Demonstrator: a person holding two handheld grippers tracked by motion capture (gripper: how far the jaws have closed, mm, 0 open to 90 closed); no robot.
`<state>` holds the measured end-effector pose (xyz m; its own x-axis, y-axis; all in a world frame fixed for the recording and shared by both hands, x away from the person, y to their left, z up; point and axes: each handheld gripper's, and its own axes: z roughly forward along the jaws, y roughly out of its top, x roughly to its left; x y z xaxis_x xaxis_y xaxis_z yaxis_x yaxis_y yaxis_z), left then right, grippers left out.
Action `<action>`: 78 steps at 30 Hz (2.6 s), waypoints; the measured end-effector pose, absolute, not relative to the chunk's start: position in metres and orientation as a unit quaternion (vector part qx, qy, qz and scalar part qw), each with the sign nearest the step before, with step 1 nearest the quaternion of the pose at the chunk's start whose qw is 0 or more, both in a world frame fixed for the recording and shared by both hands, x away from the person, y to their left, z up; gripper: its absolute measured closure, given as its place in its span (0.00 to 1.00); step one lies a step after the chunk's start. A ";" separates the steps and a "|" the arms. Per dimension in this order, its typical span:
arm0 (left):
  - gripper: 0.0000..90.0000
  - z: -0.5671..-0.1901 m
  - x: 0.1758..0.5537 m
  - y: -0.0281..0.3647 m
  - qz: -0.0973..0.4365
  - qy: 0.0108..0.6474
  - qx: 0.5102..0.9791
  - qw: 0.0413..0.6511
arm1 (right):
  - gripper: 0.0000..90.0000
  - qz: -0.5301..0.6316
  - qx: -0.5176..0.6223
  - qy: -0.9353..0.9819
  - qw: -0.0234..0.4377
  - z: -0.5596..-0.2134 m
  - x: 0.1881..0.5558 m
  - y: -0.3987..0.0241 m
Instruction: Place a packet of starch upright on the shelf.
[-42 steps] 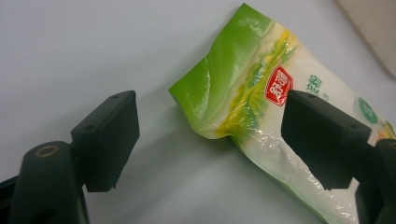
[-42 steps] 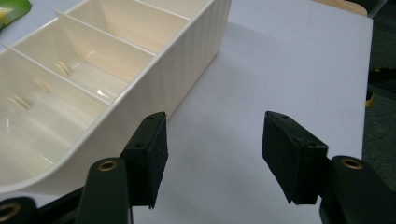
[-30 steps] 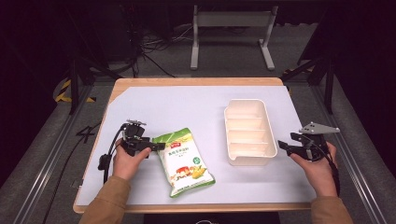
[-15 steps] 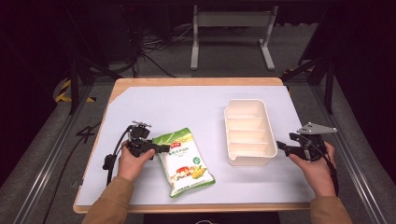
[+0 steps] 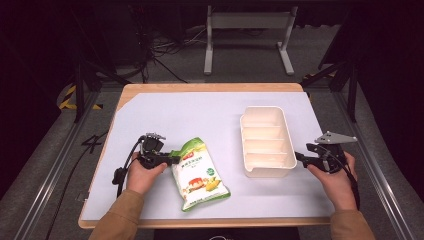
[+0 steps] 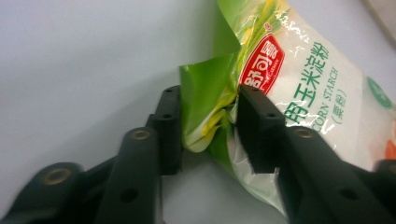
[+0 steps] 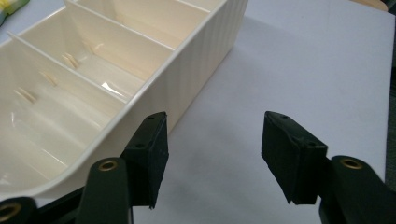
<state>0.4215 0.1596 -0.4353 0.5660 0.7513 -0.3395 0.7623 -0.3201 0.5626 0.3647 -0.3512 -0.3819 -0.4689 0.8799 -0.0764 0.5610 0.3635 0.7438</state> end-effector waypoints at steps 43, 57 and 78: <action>0.90 -0.337 0.367 0.177 0.083 0.363 0.767 0.523 | 0.59 0.390 0.421 0.772 0.273 -0.340 0.341 -0.335; 0.91 -0.307 0.344 0.167 0.125 0.301 0.778 0.537 | 0.57 0.458 0.328 0.799 0.209 -0.323 0.338 -0.294; 0.92 -0.281 0.326 0.157 0.145 0.238 0.778 0.562 | 0.43 0.506 0.197 0.834 0.102 -0.317 0.367 -0.182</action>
